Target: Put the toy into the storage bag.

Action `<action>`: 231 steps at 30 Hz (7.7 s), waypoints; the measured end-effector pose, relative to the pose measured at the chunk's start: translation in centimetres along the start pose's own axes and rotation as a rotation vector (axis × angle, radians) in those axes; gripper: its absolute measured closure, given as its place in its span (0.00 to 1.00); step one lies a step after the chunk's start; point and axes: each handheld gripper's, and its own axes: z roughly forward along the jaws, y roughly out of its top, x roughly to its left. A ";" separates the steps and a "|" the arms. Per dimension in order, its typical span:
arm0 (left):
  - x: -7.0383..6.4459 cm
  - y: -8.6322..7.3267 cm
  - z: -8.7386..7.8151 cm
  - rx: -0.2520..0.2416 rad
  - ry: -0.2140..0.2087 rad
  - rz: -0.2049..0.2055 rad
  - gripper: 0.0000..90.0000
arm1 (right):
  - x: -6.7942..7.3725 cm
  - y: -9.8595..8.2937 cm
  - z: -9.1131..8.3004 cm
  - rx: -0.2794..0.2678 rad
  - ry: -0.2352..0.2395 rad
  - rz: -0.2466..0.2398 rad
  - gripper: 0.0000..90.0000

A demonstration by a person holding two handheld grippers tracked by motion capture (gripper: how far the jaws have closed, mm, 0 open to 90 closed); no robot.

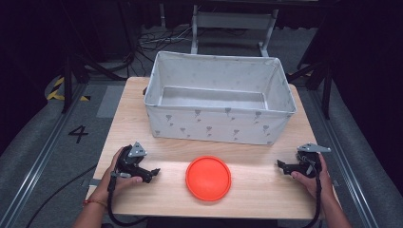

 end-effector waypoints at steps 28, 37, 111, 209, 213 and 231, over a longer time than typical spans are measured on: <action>0.1 -0.1 -0.1 0.000 -0.006 0.004 0.00 | 0.6 0.4 -1.5 -0.036 0.061 -0.038 0.22; 0.1 -0.1 -0.1 0.000 -0.006 0.004 0.00 | 2.6 1.5 -2.3 -0.063 0.129 -0.088 0.23; 0.1 -0.1 -0.1 0.000 -0.006 0.002 0.00 | 18.5 6.6 4.2 0.022 0.516 -0.340 0.69; 0.1 -0.1 0.0 -0.002 -0.003 -0.007 0.00 | 5.8 19.7 -20.8 -0.257 0.229 -0.560 0.92; 0.1 -0.1 0.0 -0.002 -0.001 -0.006 0.00 | 5.7 21.3 -20.6 -0.267 0.216 -0.561 0.92; 0.1 -0.1 0.0 -0.001 -0.002 -0.008 0.00 | 5.3 27.6 -19.2 -0.299 0.179 -0.550 0.92</action>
